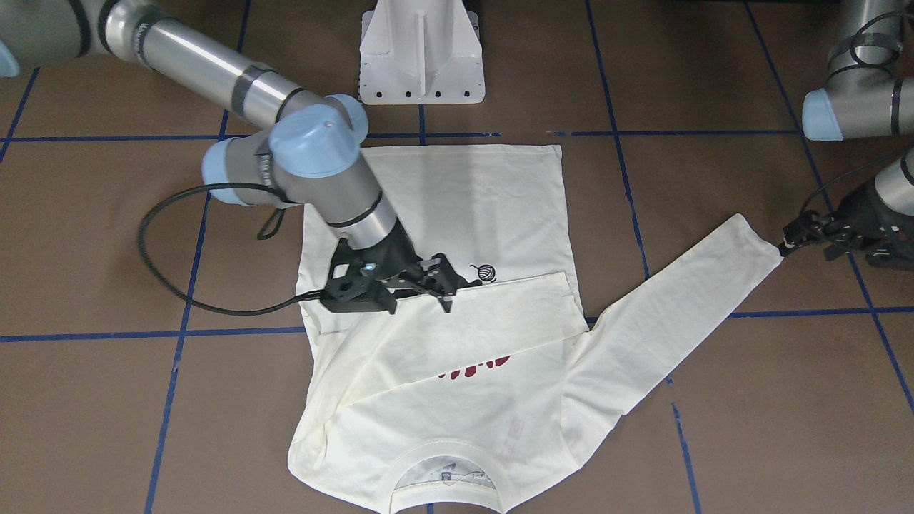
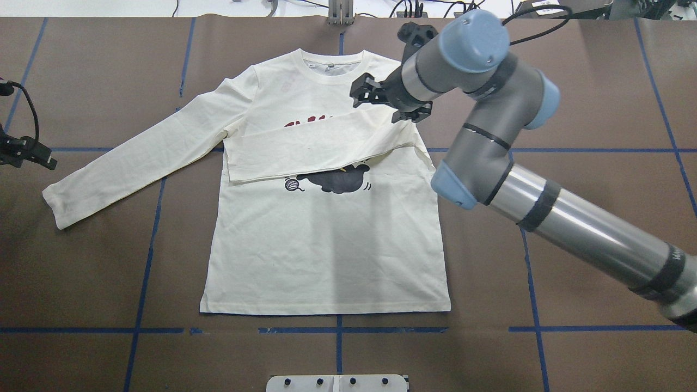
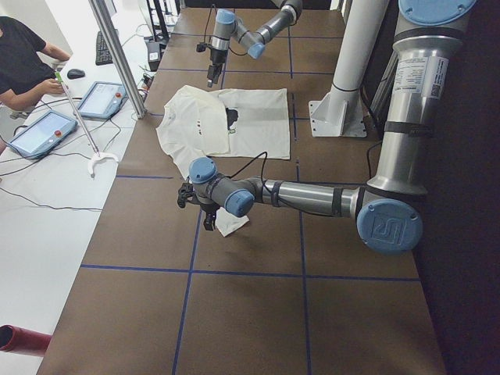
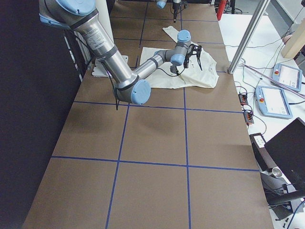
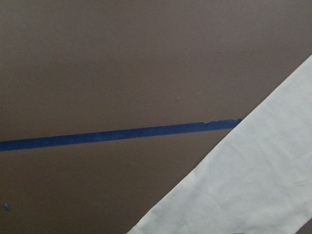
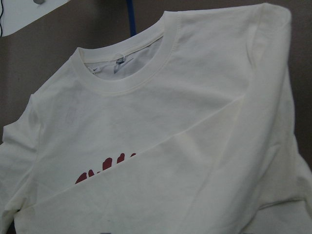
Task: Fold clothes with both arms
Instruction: 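Release the sleeve and raise the right gripper away from the shirt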
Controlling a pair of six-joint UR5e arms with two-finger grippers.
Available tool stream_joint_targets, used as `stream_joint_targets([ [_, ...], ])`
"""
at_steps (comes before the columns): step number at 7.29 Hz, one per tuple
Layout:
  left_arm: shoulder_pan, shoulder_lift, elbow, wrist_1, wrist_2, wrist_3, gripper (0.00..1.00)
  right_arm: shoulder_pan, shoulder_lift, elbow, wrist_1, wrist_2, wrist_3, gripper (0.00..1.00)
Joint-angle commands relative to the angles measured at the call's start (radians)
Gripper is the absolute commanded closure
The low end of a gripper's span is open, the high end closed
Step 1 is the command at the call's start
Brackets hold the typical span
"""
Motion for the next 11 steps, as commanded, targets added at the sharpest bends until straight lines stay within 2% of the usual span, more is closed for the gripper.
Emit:
stream_joint_targets([
  [1,0.009,0.007,0.093,-0.092,-0.004,0.003,0.34,0.079,-0.151,0.15,0.0,0.108,-0.054,0.08],
  [3,0.012,0.007,0.15,-0.149,-0.002,0.003,0.38,0.078,-0.166,0.16,-0.002,0.106,-0.057,0.08],
  [8,0.053,-0.004,0.144,-0.156,-0.005,-0.004,0.39,0.078,-0.175,0.186,-0.005,0.106,-0.056,0.07],
  [9,0.055,-0.004,0.143,-0.157,-0.007,-0.006,0.42,0.078,-0.175,0.188,-0.005,0.106,-0.054,0.07],
  [10,0.055,-0.004,0.141,-0.157,-0.007,-0.006,0.57,0.078,-0.175,0.188,-0.005,0.105,-0.054,0.07],
  [11,0.055,-0.004,0.138,-0.154,-0.008,-0.004,1.0,0.078,-0.177,0.188,-0.005,0.105,-0.054,0.07],
])
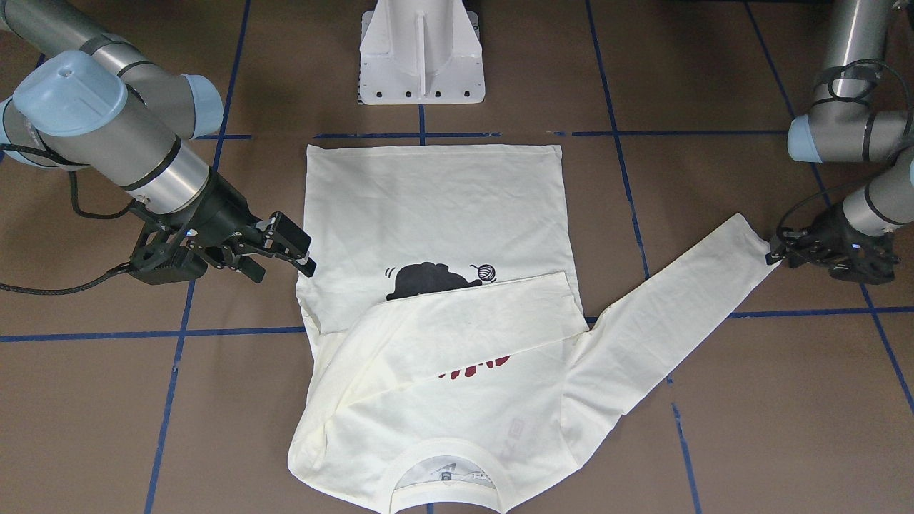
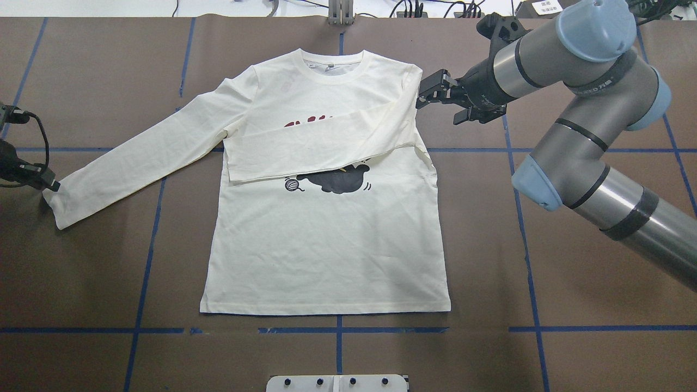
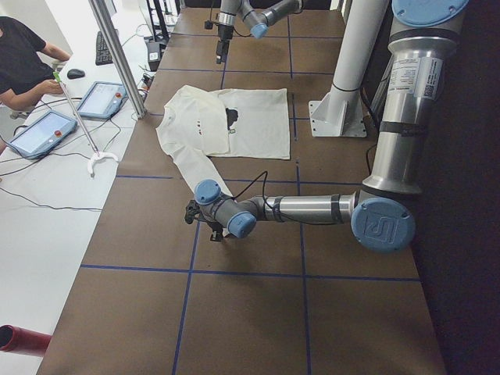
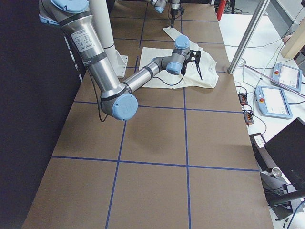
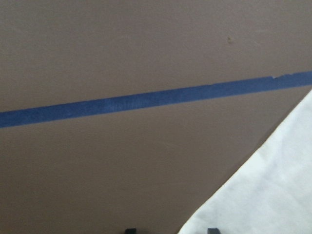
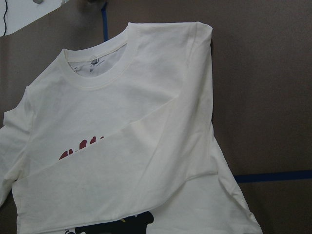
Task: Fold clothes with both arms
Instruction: 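Release the sleeve and raise the right gripper away from the shirt, then grasp the other sleeve cuff with the left gripper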
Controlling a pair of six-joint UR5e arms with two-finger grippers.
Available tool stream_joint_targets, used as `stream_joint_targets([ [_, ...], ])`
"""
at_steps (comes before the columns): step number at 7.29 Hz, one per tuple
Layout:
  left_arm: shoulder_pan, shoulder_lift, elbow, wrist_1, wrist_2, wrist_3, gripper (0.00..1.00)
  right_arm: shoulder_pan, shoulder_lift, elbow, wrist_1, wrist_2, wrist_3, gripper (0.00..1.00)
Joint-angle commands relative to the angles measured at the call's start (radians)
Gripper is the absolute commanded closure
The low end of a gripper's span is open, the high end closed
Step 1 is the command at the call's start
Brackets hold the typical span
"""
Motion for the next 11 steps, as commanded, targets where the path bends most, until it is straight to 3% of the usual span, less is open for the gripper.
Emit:
stream_joint_targets([
  [1,0.001,0.0,-0.012,0.005,-0.026,0.001,1.0,0.0,-0.001,-0.001,0.0,-0.001,0.0,0.07],
  [4,-0.001,0.023,-0.121,0.013,-0.066,-0.006,1.0,-0.003,-0.009,-0.003,0.002,-0.01,0.0,0.07],
  [6,-0.001,0.021,-0.252,0.022,-0.162,-0.089,1.0,0.002,-0.023,0.011,0.003,0.004,-0.001,0.06],
  [7,-0.001,0.002,-0.305,0.022,-0.164,-0.149,1.0,0.015,-0.067,0.052,0.002,0.006,-0.003,0.0],
  [9,0.028,-0.25,-0.296,0.025,-0.155,-0.488,1.0,0.058,-0.191,0.15,0.006,0.051,-0.058,0.0],
  [10,0.121,-0.4,-0.266,0.031,-0.126,-0.669,1.0,0.078,-0.257,0.19,0.008,0.068,-0.113,0.0],
  [11,0.181,-0.566,-0.197,0.033,0.002,-0.789,1.0,0.11,-0.285,0.195,0.009,0.103,-0.147,0.0],
])
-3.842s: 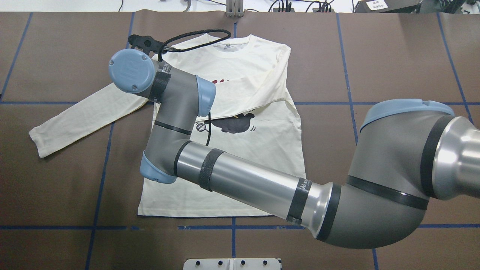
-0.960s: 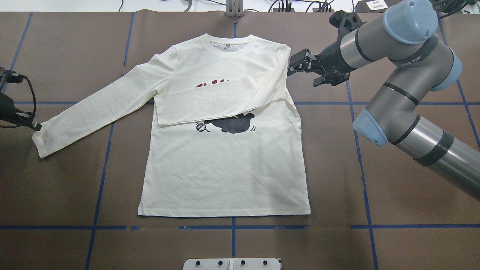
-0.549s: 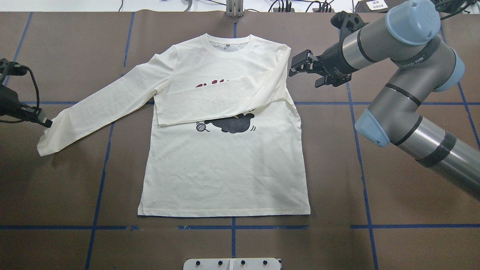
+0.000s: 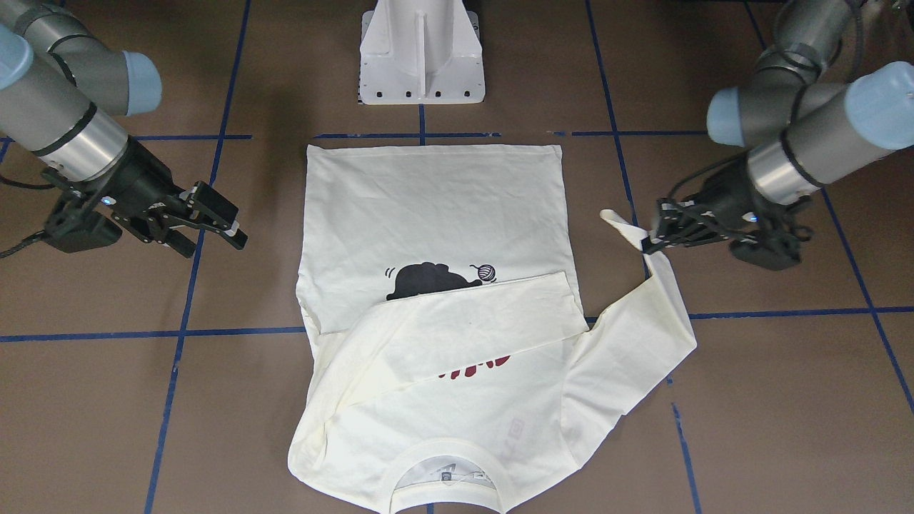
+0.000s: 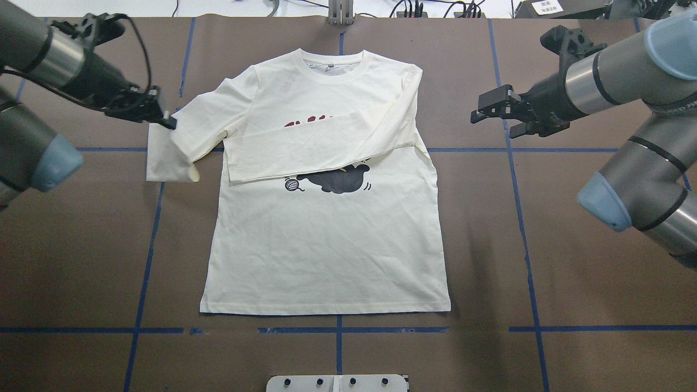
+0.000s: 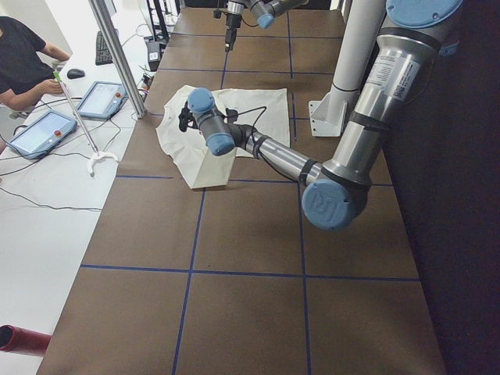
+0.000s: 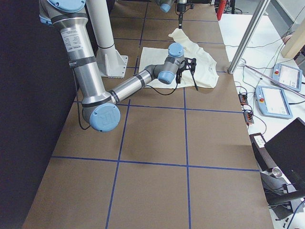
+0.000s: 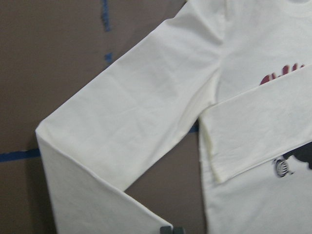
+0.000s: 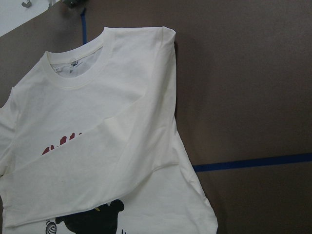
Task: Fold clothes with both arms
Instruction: 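Grasp the other sleeve cuff with the left gripper, then fold the held sleeve across the shirt front with the left gripper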
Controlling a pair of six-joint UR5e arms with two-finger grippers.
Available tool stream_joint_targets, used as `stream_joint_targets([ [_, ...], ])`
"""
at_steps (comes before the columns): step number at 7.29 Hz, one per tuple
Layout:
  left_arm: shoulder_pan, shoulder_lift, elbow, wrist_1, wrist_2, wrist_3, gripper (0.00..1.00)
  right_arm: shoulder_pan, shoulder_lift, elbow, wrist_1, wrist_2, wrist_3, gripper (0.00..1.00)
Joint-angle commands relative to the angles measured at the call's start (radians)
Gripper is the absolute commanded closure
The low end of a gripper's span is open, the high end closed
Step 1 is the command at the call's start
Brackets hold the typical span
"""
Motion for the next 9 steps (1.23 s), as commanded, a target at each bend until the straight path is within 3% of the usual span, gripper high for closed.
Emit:
stream_joint_targets([
  [1,0.184,-0.327,0.164,0.003,0.237,-0.22,1.0,0.067,-0.084,0.025,0.003,0.072,-0.089,0.0],
  [3,0.348,-0.677,0.544,-0.035,0.486,-0.315,1.0,0.083,-0.12,0.04,0.005,0.089,-0.114,0.0],
  [5,0.428,-0.703,0.666,-0.192,0.662,-0.32,1.0,0.081,-0.122,0.04,0.005,0.088,-0.114,0.0],
  [7,0.441,-0.709,0.705,-0.224,0.676,-0.32,1.0,0.08,-0.119,0.037,0.005,0.083,-0.112,0.0],
  [8,0.45,-0.715,0.708,-0.224,0.715,-0.323,0.87,0.08,-0.12,0.037,0.005,0.078,-0.11,0.0],
  [9,0.458,-0.715,0.702,-0.222,0.717,-0.323,0.45,0.078,-0.119,0.034,0.005,0.077,-0.107,0.0],
])
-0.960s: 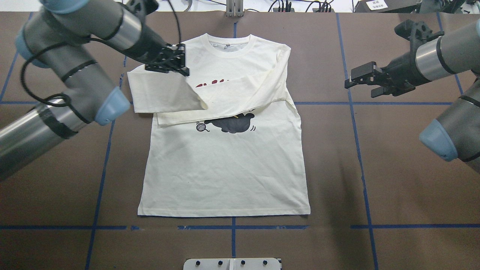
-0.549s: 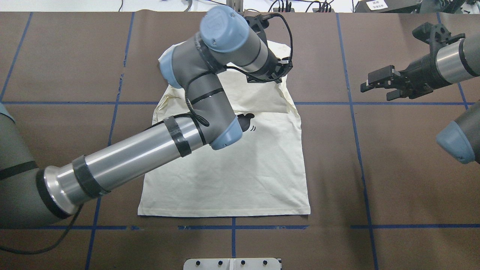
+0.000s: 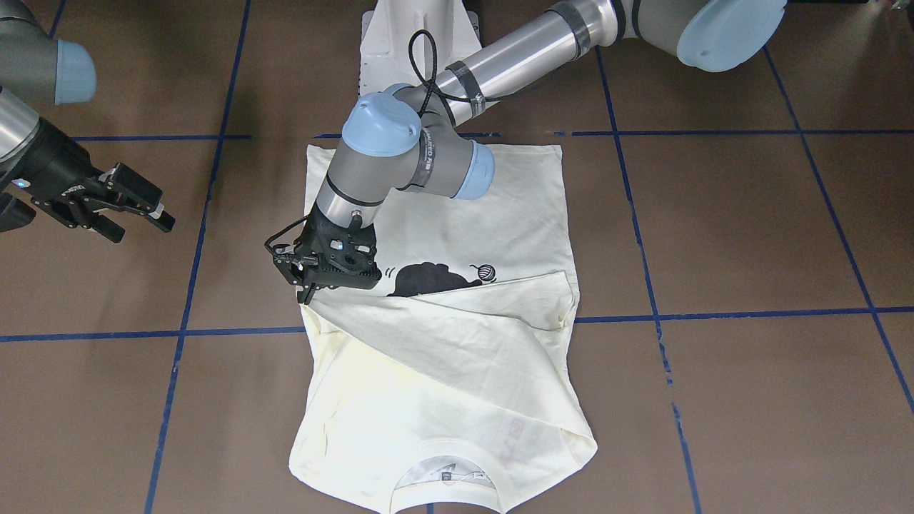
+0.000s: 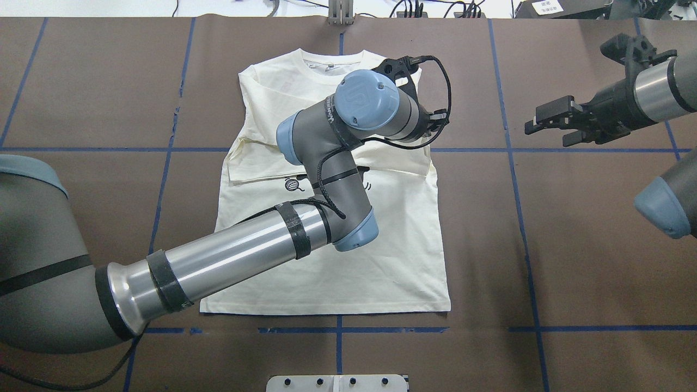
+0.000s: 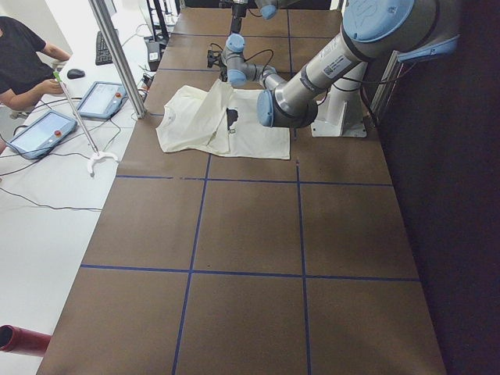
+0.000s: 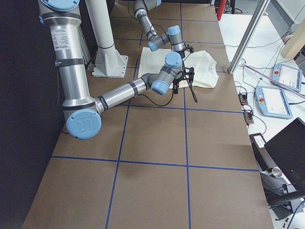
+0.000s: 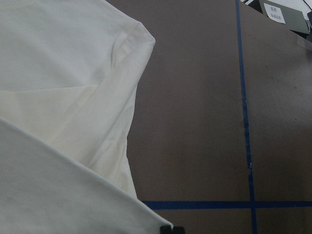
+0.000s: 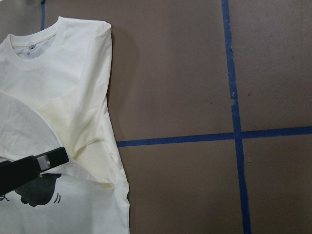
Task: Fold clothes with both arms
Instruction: 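Fold the held sleeve across the shirt front with the left gripper, then release the sleeve with the left gripper while the right gripper moves to the hem corner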
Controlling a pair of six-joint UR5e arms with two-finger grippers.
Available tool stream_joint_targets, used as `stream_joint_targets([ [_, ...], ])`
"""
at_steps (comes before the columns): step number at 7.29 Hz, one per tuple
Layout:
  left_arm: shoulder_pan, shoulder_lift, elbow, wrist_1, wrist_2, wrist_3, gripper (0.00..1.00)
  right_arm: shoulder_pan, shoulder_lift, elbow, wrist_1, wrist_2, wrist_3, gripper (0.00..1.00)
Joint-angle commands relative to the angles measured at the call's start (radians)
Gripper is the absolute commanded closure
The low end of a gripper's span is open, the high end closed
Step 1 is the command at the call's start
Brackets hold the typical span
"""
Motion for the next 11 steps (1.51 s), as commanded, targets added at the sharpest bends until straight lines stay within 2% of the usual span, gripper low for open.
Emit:
stream_joint_targets([
  [1,0.013,0.005,-0.029,0.006,0.01,-0.024,0.34,-0.001,0.007,-0.003,-0.002,-0.008,0.012,0.0],
  [2,0.01,0.063,-0.146,0.064,-0.002,-0.026,0.34,-0.001,0.009,0.002,-0.002,-0.009,0.018,0.0],
  [3,0.007,0.194,-0.351,0.158,-0.075,-0.018,0.33,-0.009,0.003,0.011,-0.002,-0.029,0.033,0.0],
  [4,-0.008,0.329,-0.554,0.243,-0.093,-0.007,0.33,-0.064,-0.004,0.058,-0.002,-0.069,0.146,0.0],
  [5,-0.022,0.435,-0.726,0.333,-0.097,0.066,0.33,-0.169,-0.008,0.119,-0.005,-0.166,0.307,0.0],
  [6,-0.056,0.513,-0.855,0.437,-0.098,0.145,0.35,-0.323,-0.011,0.16,-0.012,-0.337,0.434,0.0],
  [7,-0.082,0.618,-0.976,0.475,-0.101,0.201,0.41,-0.489,-0.007,0.199,-0.064,-0.54,0.521,0.01],
  [8,-0.114,0.691,-1.028,0.478,-0.134,0.197,0.44,-0.644,0.005,0.25,-0.187,-0.715,0.581,0.02],
  [9,-0.14,0.744,-1.033,0.468,-0.177,0.201,0.44,-0.787,0.006,0.267,-0.255,-0.879,0.64,0.04],
  [10,-0.159,0.76,-1.033,0.468,-0.177,0.203,0.44,-0.891,0.006,0.266,-0.302,-1.013,0.734,0.1],
  [11,-0.162,0.761,-1.033,0.468,-0.177,0.203,0.43,-0.946,0.006,0.263,-0.361,-1.073,0.777,0.12],
])
